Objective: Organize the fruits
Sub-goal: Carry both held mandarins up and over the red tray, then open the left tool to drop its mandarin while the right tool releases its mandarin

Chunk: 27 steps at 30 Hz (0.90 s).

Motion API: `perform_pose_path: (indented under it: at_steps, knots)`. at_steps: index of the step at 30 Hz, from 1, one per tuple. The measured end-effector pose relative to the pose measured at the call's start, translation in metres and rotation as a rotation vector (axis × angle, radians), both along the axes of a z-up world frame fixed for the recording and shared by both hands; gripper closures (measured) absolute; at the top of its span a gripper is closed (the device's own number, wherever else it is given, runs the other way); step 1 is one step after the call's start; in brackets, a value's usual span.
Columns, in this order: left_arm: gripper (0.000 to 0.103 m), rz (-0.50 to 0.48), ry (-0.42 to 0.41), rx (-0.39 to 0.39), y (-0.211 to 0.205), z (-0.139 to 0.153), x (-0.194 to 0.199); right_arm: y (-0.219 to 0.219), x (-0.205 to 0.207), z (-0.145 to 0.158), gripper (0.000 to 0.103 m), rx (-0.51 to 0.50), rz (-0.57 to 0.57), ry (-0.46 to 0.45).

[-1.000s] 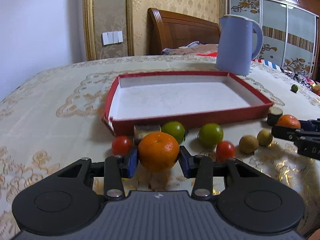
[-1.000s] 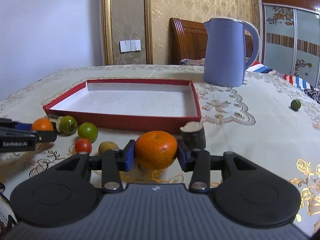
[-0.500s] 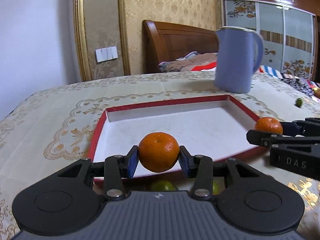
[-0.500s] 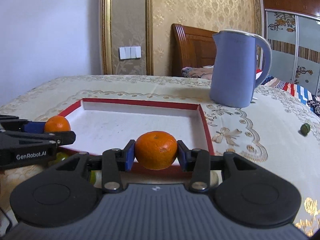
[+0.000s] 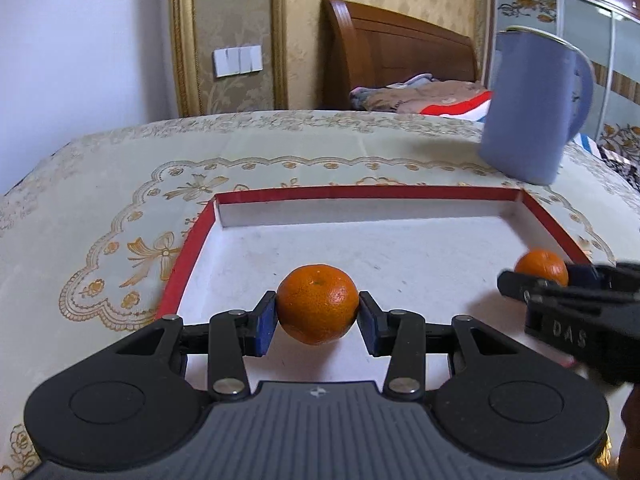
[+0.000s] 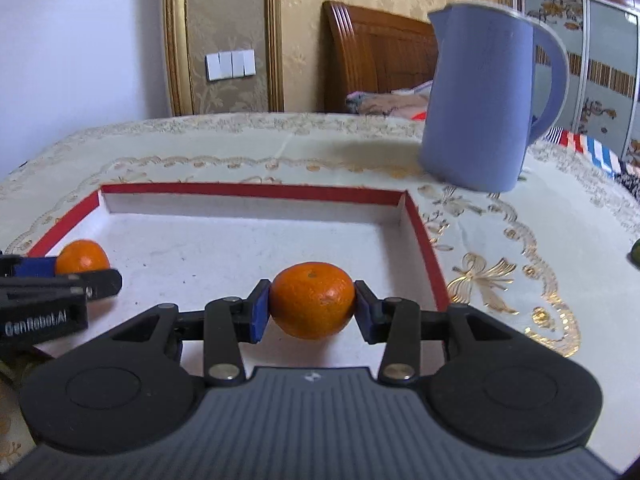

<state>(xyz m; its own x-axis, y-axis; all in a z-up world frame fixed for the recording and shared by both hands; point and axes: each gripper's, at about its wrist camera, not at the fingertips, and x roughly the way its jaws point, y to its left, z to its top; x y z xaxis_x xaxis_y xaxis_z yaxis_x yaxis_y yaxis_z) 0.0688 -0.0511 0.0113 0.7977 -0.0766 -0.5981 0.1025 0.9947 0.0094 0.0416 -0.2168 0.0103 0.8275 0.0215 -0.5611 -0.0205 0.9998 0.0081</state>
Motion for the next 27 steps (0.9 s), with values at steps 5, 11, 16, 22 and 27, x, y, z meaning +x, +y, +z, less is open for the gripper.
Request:
perform_pose_path:
  at_steps: [5, 11, 16, 22, 27]
  knots:
    - [0.061, -0.008, 0.032, 0.004, -0.003, -0.007, 0.012, 0.002, 0.006, -0.004, 0.062, -0.006, 0.0, 0.007]
    - [0.061, -0.003, 0.04, 0.005, -0.002, -0.012, 0.015, 0.001, 0.013, -0.008, 0.062, 0.003, -0.012, 0.03]
    - [0.061, -0.009, 0.03, 0.027, -0.005, -0.013, 0.014, -0.001, 0.015, -0.009, 0.062, 0.006, -0.017, 0.029]
    - [0.048, -0.025, 0.032, 0.015, -0.005, -0.014, 0.014, -0.003, 0.016, -0.009, 0.04, 0.014, -0.004, 0.032]
    - [0.039, -0.011, -0.002, 0.041, -0.006, -0.012, 0.009, -0.003, 0.01, -0.005, 0.025, -0.006, -0.024, -0.017]
